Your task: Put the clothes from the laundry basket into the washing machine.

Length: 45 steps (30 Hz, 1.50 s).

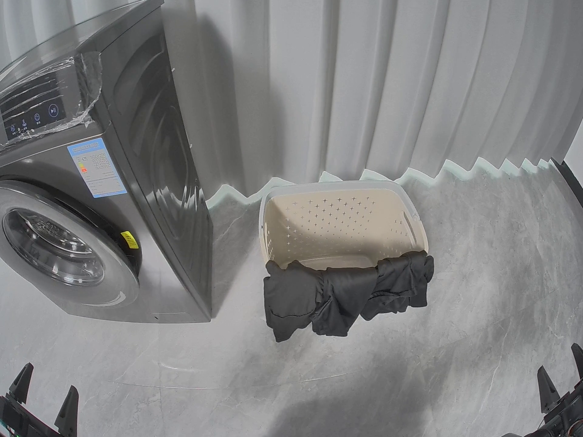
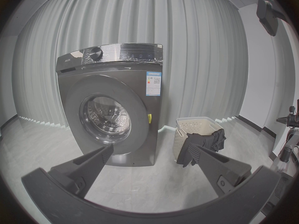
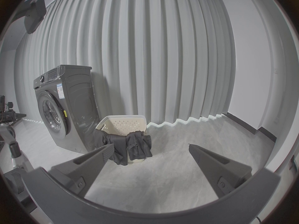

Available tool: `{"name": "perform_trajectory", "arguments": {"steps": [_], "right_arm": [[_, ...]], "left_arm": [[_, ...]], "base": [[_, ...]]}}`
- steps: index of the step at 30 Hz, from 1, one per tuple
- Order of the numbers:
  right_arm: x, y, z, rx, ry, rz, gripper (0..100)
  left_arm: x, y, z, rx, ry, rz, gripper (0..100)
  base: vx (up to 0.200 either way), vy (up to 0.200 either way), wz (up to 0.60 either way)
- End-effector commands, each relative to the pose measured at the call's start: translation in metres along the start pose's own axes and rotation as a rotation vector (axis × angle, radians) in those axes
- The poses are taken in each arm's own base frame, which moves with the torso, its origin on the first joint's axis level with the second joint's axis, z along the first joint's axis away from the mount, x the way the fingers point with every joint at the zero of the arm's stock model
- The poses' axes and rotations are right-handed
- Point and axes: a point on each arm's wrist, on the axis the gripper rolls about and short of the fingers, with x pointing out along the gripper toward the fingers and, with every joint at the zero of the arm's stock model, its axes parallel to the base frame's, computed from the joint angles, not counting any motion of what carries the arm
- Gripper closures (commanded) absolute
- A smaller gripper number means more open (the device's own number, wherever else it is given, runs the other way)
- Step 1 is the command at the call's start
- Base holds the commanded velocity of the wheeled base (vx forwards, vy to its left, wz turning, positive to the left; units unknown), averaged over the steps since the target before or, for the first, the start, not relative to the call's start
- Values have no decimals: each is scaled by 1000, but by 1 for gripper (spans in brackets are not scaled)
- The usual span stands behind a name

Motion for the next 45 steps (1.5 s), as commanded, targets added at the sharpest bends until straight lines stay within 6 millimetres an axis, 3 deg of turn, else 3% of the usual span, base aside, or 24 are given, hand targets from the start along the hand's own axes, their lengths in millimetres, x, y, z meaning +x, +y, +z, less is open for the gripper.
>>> {"name": "perform_trajectory", "arguments": {"steps": [1,33,45], "right_arm": [[0,0,-5,0,1,1,0],[0,0,-5,0,1,1,0],[0,0,-4,0,-1,0,0]], "left_arm": [[0,0,-5,0,1,0,0],[0,0,-5,0,1,0,0],[0,0,-5,1,1,0,0]], "base": [[0,200,0],[0,200,0],[0,0,0]]}}
